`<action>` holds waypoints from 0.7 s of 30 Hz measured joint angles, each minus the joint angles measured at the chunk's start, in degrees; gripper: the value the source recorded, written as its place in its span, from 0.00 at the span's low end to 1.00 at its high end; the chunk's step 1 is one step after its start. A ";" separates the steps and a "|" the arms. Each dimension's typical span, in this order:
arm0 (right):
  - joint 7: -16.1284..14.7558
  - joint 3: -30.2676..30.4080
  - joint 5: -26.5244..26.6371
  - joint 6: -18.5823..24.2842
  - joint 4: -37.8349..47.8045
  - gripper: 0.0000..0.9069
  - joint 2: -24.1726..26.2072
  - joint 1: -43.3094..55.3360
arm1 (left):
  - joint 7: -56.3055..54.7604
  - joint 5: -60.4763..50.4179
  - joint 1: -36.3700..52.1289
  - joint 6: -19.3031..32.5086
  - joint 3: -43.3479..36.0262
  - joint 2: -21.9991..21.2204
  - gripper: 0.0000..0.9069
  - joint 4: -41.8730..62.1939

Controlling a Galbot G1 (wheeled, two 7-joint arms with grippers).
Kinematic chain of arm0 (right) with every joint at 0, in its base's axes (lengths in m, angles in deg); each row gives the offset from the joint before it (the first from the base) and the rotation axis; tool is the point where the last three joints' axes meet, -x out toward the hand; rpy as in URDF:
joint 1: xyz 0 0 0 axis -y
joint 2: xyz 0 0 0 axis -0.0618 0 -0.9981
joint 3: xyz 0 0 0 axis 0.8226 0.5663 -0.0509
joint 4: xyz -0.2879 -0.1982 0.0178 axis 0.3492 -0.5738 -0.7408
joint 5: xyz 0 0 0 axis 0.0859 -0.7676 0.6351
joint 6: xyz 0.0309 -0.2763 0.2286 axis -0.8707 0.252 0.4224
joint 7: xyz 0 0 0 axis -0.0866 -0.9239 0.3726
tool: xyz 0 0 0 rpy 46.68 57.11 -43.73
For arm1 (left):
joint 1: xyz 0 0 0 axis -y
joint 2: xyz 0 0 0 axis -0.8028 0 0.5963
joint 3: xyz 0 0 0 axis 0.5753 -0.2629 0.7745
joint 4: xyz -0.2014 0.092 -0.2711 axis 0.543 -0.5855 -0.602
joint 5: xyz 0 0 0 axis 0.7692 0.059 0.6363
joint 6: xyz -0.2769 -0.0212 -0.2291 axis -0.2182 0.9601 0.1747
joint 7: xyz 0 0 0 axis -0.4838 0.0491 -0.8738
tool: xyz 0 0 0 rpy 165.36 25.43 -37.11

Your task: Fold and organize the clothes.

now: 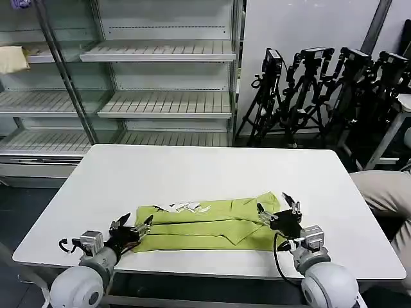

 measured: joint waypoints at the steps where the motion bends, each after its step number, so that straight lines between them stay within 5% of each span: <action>1: 0.11 -0.09 -0.03 -0.23 -0.56 1.00 -0.07 -0.14 | -0.93 0.48 0.09 -0.06 -0.17 -0.43 1.00 0.04; 2: 0.14 -0.16 -0.08 -0.45 -1.13 1.00 -0.17 -0.23 | -1.66 0.97 0.13 -0.12 -0.27 -0.83 0.86 0.05; 3: 0.16 -0.20 -0.18 -0.62 -1.62 1.00 -0.29 -0.26 | -2.53 1.53 0.13 -0.18 -0.31 -1.24 0.28 0.01; 5: 0.24 -0.21 -0.33 -0.97 -2.35 1.00 -0.43 -0.35 | -4.23 2.89 0.01 -0.26 -0.33 -1.93 0.04 -0.13; 21: 0.56 0.50 -1.74 -2.26 -4.00 1.00 -1.48 -0.57 | -9.75 6.16 -0.78 -0.28 -2.57 -4.85 0.02 -0.12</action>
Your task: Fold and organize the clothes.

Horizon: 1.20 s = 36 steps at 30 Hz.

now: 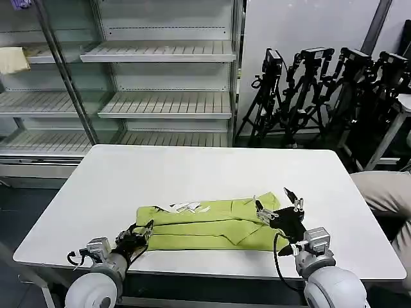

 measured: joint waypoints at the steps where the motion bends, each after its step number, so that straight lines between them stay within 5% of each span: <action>1: -0.01 0.12 -0.12 -0.03 -0.01 1.00 -0.09 0.06 | -0.08 -0.07 -0.04 0.00 -0.12 -0.05 0.02 0.02; 17: -1.50 -0.69 -0.97 0.09 0.90 1.00 0.65 0.39 | 3.28 -5.13 1.67 2.17 2.12 2.82 0.01 3.75; 30: -3.21 -1.84 -1.47 1.43 0.90 1.00 0.45 -0.60 | 13.36 -6.12 -4.22 2.51 20.84 17.38 0.01 6.98; 36: -3.56 -2.94 -1.61 2.17 0.69 1.00 0.69 -1.48 | 16.35 -7.23 -5.43 2.43 25.65 20.76 0.01 4.41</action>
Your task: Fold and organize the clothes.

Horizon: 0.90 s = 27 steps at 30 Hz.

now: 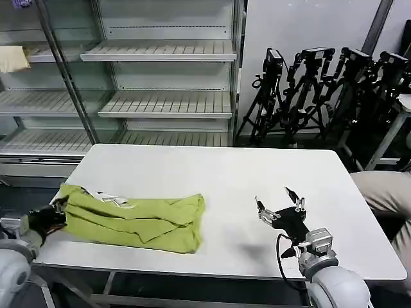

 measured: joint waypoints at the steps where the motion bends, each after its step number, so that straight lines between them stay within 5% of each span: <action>1: -0.05 -0.24 -0.01 0.10 -0.07 1.00 0.11 -0.19 | 0.24 -0.46 0.00 -0.05 0.00 0.14 0.01 -0.86; 14: -0.24 -4.65 -0.16 0.20 -1.42 1.00 0.89 -2.82 | 3.12 -10.74 4.62 -0.22 -15.61 -4.63 0.01 -11.82; 27: -0.37 -5.40 -1.93 -0.52 -2.68 1.00 -0.48 -4.51 | 4.06 -16.94 10.70 0.44 -31.78 -10.53 0.01 -11.46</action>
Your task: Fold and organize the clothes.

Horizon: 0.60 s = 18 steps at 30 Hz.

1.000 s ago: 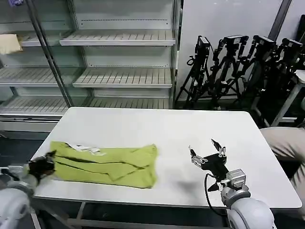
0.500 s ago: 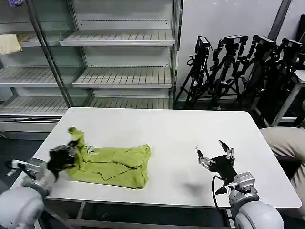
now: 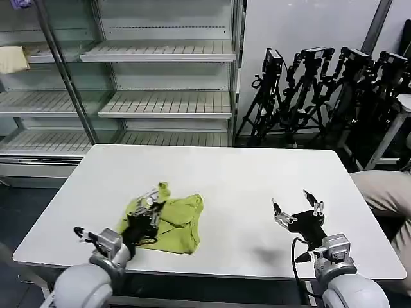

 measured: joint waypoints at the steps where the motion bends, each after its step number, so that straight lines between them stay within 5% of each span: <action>1: -0.01 -0.03 -0.12 -0.02 -0.08 1.00 -0.09 -0.14 | -0.06 -0.17 0.45 -0.03 -0.98 -0.34 0.02 0.35; 14: -0.07 -0.43 -0.67 -0.11 -0.37 1.00 -0.20 -0.58 | -0.72 -1.72 4.72 -0.18 -6.84 -3.00 0.07 4.08; 16: -0.13 -0.58 -0.68 -0.11 -0.42 1.00 -0.16 -0.64 | -0.87 -1.74 5.43 -0.19 -7.45 -3.28 1.00 4.79; 18: -0.16 -0.68 -0.68 -0.10 -0.44 1.00 -0.14 -0.67 | -1.07 -1.78 6.04 -0.32 -8.02 -3.58 1.00 5.44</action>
